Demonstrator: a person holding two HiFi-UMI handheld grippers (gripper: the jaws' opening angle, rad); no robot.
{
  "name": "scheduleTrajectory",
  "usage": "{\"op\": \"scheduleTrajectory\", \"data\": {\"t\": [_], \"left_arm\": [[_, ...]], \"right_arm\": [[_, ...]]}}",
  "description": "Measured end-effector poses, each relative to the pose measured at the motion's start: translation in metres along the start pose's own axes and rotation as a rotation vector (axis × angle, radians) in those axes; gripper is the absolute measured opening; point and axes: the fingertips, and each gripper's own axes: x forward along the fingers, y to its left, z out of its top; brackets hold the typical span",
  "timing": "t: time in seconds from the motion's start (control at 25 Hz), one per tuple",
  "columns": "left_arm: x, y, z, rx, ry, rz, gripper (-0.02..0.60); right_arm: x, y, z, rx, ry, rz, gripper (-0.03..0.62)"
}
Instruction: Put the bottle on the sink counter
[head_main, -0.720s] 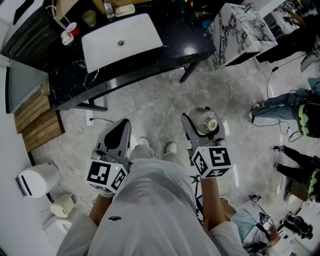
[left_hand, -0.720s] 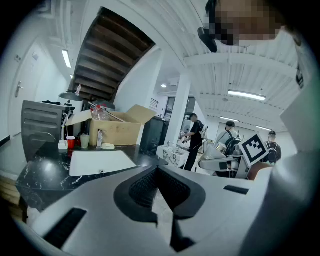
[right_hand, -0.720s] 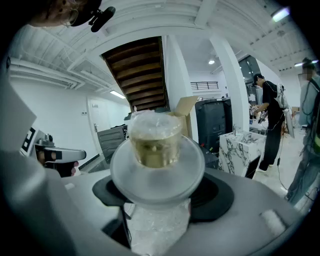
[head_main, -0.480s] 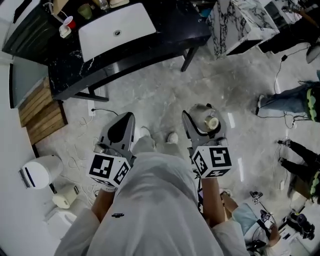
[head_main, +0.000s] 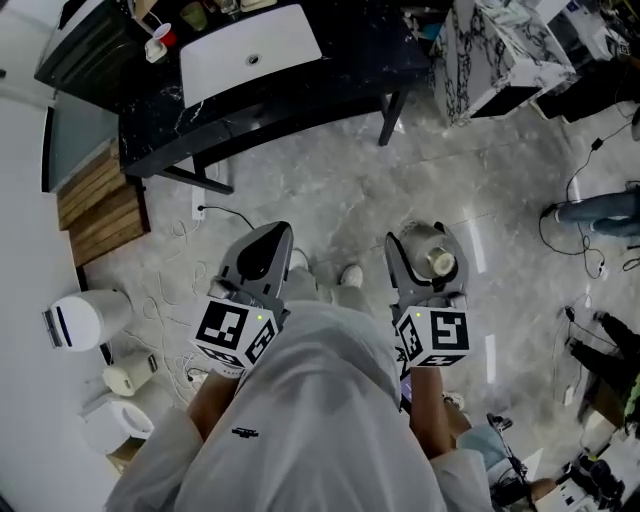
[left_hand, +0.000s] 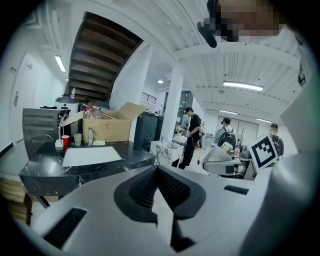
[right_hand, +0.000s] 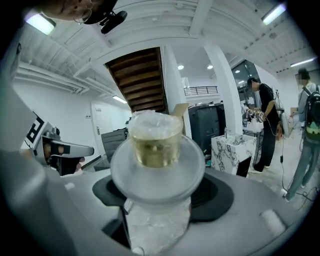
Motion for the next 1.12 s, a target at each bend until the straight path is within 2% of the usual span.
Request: {"op": "scheduleTrajectory", "data": {"t": [0.64,1.12], "left_arm": [[0.01,-0.071,-0.013,0.048,-0.011,0.027,0.006],[0.042,-0.051,-0.001,0.024,-0.028,0.029,0.006]], "right_arm": [[-0.052,-0.049,-0.004,-0.023,-0.052,0.033,0.345],[-0.023,-0.059,0.011,-0.053,-0.04,0.05,0.345]]}}
